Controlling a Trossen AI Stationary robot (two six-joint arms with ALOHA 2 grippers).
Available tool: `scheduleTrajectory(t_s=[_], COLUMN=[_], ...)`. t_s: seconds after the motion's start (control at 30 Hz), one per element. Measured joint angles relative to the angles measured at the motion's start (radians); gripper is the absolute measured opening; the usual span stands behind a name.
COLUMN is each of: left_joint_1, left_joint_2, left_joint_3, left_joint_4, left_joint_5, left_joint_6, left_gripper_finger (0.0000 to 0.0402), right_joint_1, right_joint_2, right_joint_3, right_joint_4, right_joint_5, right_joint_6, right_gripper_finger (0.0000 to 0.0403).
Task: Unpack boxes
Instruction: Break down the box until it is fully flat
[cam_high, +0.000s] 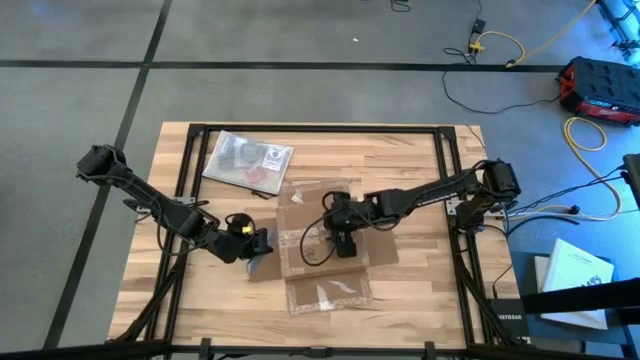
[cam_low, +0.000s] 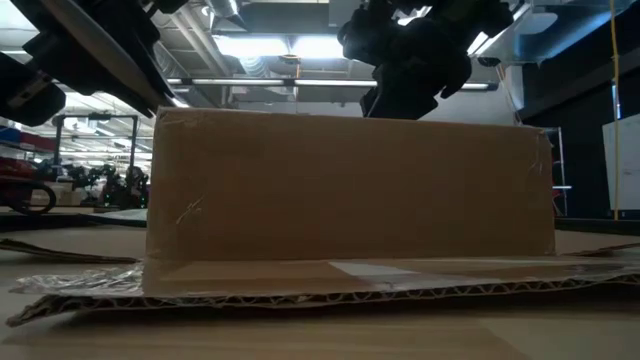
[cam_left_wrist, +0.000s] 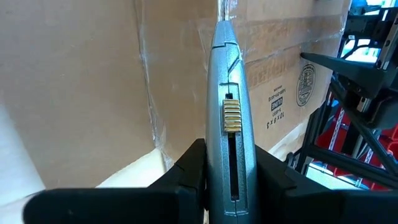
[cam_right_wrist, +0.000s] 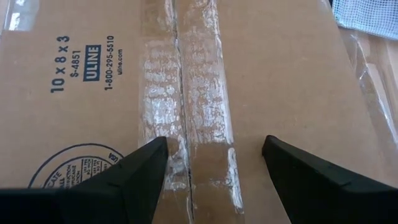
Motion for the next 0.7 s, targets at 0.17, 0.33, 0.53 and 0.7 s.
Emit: scheduleTrajectory(t_s=[0.17, 0.33, 0.53, 0.7], left_joint_1=[-0.010, -0.013, -0.014, -0.014], left_joint_2=[0.000, 0.000, 0.000, 0.000], left_joint_3=[0.000, 0.000, 0.000, 0.000], left_joint_4=[0.005, 0.012, 0.017, 0.017], left_joint_5=[0.003, 0.009, 0.013, 0.013], left_joint_6=[0.000, -0.001, -0.001, -0.001], left_gripper_finger=[0.0059, 0.0059, 0.0059, 0.0059], right_joint_1=[0.001, 0.001, -0.001, -0.002], right_joint_2=[0.000, 0.000, 0.001, 0.001], right_joint_3=[0.000, 0.000, -0.001, -0.001], right_joint_4=[0.005, 0.007, 0.009, 0.009], right_joint_5=[0.049, 0.097, 0.135, 0.135], right_joint_6=[0.002, 0.000, -0.002, -0.003], right_gripper_finger=[0.0257, 0.0257, 0.0257, 0.0257])
